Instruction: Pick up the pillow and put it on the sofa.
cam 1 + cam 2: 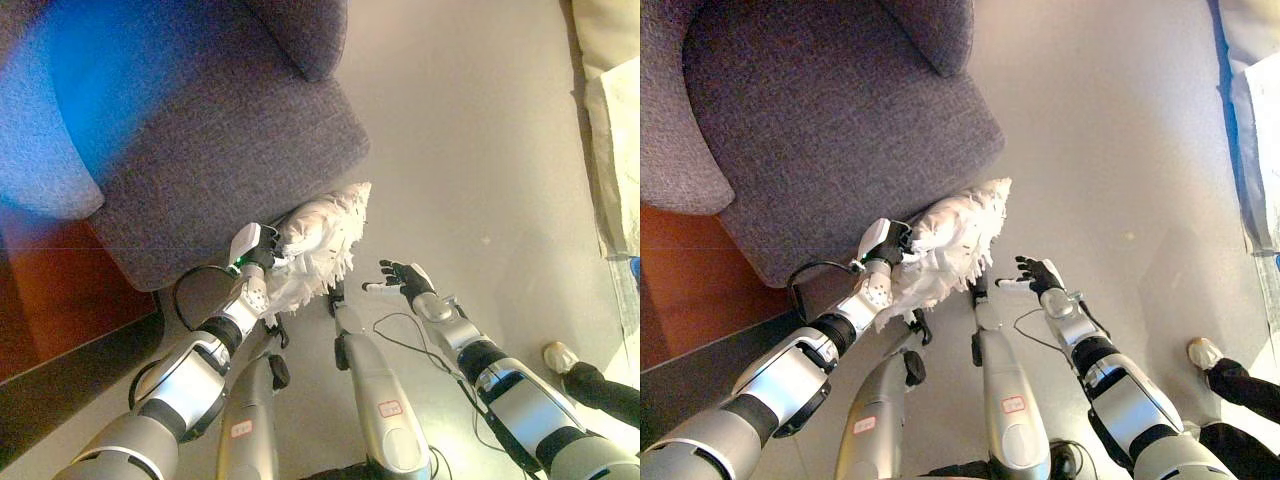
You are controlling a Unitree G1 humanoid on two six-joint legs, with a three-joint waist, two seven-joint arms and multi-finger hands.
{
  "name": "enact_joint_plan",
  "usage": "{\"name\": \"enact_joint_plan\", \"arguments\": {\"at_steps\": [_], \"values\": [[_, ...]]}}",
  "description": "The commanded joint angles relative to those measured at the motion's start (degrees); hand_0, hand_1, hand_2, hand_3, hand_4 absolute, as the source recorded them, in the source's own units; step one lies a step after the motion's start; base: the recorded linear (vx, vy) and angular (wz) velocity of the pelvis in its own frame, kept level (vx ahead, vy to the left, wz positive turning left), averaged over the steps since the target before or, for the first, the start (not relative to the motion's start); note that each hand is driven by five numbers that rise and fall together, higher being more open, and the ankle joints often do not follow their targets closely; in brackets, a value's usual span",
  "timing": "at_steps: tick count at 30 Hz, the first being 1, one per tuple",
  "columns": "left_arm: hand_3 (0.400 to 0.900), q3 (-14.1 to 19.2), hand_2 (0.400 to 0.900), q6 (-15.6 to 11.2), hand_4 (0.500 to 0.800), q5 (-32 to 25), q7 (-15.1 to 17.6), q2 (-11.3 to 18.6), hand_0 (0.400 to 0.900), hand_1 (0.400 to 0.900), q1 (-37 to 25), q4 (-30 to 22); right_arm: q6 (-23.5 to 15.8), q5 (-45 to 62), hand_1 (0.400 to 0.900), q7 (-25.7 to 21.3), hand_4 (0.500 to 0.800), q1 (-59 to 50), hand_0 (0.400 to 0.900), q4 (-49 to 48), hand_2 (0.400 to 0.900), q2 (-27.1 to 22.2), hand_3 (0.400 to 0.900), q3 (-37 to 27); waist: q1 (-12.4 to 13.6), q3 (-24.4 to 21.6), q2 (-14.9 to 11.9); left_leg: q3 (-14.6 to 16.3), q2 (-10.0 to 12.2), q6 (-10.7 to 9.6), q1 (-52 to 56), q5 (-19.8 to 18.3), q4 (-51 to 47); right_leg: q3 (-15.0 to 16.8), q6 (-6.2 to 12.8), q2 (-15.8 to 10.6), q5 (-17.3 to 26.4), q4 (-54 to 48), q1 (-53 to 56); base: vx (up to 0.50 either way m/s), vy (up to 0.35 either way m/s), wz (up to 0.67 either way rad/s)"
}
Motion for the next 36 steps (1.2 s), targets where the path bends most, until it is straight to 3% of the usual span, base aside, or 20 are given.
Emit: {"name": "enact_joint_plan", "arguments": {"at_steps": [1, 8, 18, 27, 36], "values": [[0.4, 2.1, 0.4, -6.1, 0.5, -1.5, 0.3, -0.6, 0.4, 0.4, 0.0, -2.2, -2.0, -0.6, 0.9, 0.9, 0.8, 0.9, 0.9, 1.2, 0.9, -1.9, 0.9, -1.0, 1.4, 0.1, 1.4, -3.8, 2.9, -6.1, 3.5, -1.3, 1.0, 1.0, 6.39, -2.2, -5.8, 4.2, 2.1, 0.06, 0.04, 0.06], [0.4, 1.9, 0.4, -8.4, 0.5, -3.1, -1.3, -0.4, 0.4, 0.4, 5.0, -5.7, -2.8, -3.3, 0.9, 2.5, 0.8, 6.8, 0.9, 6.2, 0.9, 0.2, 0.9, -2.2, 2.2, -1.9, 2.9, -5.0, 2.1, -5.8, 11.8, -1.6, -1.9, -0.4, 5.91, -2.9, -7.5, 2.8, 10.8, 0.07, 0.04, 0.09], [0.4, 1.8, 0.4, -7.7, 0.5, -3.7, -8.5, 2.2, 0.4, 0.4, 13.0, -16.8, -4.8, -5.8, 0.9, 4.4, 0.8, 17.5, 0.9, 9.0, 0.9, 0.0, 0.9, -5.4, 4.0, -9.6, 5.0, -5.9, 0.7, -4.8, 20.1, -1.2, -7.9, -1.9, 6.15, -2.8, -9.7, 0.2, 20.1, 0.1, 0.03, 0.11], [0.4, 0.3, 0.4, -4.7, 0.5, -5.9, -15.4, 6.4, 0.4, 0.4, 16.9, -27.0, -3.6, -7.4, 0.9, 6.6, 0.8, 23.7, 0.9, 11.3, 0.9, -0.1, 0.9, -7.3, 5.5, -16.4, 5.9, -6.7, 0.6, -4.3, 25.8, -1.5, -10.8, -3.5, 6.17, -2.2, -10.5, -2.9, 27.2, 0.11, 0.017, 0.11], [0.4, 1.0, 0.4, -0.3, 0.5, -8.7, -19.8, 12.2, 0.4, 0.4, 14.1, -35.0, -1.6, -8.8, 0.9, 8.3, 0.8, 27.0, 0.9, 13.0, 0.9, 0.3, 0.9, -7.3, 6.5, -21.6, 6.6, -7.3, 0.6, -4.0, 28.2, -2.0, -11.4, -4.6, 5.73, -2.0, -11.7, -3.7, 30.5, 0.09, 0.022, 0.05]]}}
